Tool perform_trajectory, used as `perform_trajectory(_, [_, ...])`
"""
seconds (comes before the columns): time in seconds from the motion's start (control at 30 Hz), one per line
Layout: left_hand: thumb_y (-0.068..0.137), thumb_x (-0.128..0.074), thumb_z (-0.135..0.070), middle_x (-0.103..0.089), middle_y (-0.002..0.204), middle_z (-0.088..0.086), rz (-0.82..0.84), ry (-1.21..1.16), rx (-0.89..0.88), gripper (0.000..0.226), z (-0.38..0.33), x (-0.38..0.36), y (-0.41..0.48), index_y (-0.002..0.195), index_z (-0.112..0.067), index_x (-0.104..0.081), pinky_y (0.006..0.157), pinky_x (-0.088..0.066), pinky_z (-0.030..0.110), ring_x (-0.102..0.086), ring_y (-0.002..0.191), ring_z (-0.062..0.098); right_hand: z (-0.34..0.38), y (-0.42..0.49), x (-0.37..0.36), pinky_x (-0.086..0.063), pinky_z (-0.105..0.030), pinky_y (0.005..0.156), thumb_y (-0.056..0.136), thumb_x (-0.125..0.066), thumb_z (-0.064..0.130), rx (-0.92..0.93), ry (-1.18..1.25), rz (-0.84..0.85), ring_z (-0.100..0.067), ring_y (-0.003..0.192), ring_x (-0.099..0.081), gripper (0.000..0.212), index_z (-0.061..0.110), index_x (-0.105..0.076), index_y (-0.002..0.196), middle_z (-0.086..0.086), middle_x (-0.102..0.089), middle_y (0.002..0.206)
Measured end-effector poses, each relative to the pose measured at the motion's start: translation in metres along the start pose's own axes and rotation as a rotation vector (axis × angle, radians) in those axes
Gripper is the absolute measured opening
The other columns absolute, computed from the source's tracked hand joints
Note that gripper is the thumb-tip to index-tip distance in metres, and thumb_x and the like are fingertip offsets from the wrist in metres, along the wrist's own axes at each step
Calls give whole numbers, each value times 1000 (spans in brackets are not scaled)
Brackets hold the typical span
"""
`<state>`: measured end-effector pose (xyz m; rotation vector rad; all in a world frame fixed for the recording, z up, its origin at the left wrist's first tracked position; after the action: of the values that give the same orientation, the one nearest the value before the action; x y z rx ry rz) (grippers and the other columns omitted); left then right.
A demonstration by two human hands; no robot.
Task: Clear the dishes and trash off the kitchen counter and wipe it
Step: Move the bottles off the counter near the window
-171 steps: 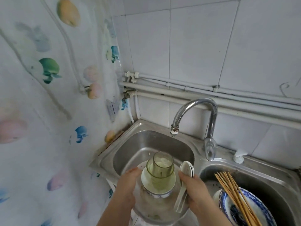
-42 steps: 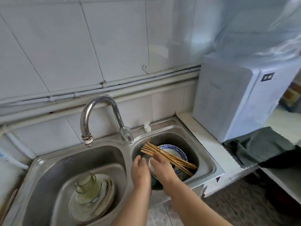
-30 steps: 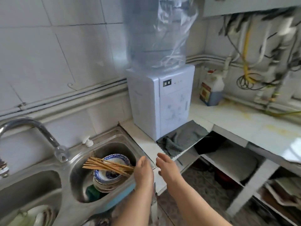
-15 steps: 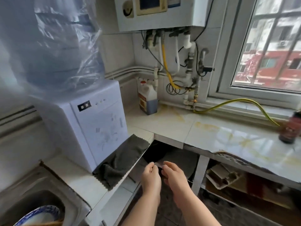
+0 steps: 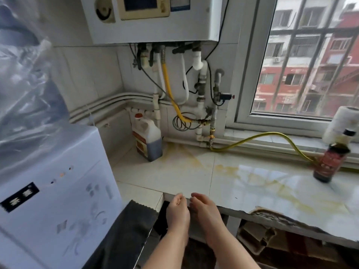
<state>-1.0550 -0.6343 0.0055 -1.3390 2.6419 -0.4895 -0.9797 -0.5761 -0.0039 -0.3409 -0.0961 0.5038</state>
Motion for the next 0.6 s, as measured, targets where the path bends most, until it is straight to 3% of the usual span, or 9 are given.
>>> perform_trajectory(0.2, [100, -43, -22, -51, 139, 1, -15, 12, 17, 36, -11, 9, 38, 135, -16, -51, 100, -38, 32, -46, 129, 20, 8, 31, -20, -43, -35, 103, 95, -50, 18, -19, -24, 20, -15, 117, -53, 29, 17, -58, 122, 1, -59, 122])
perform_trajectory(0.6, [101, -42, -20, -52, 138, 7, -184, -26, 41, 34, -48, 3, 128, 131, -14, -53, 103, -41, 39, -50, 126, 25, 44, 124, -43, -46, -32, 95, 95, -50, 15, -10, 26, 127, -14, 104, -59, 16, 22, -60, 105, 3, -63, 106])
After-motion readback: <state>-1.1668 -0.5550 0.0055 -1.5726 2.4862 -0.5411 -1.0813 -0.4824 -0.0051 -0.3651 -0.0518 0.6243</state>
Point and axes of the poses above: each hand's wrist, its own y-axis towards the middle knuckle, its own x-axis out of the back of the hand, z = x × y, the point moved 5 cm from there along y, towards the middle knuckle
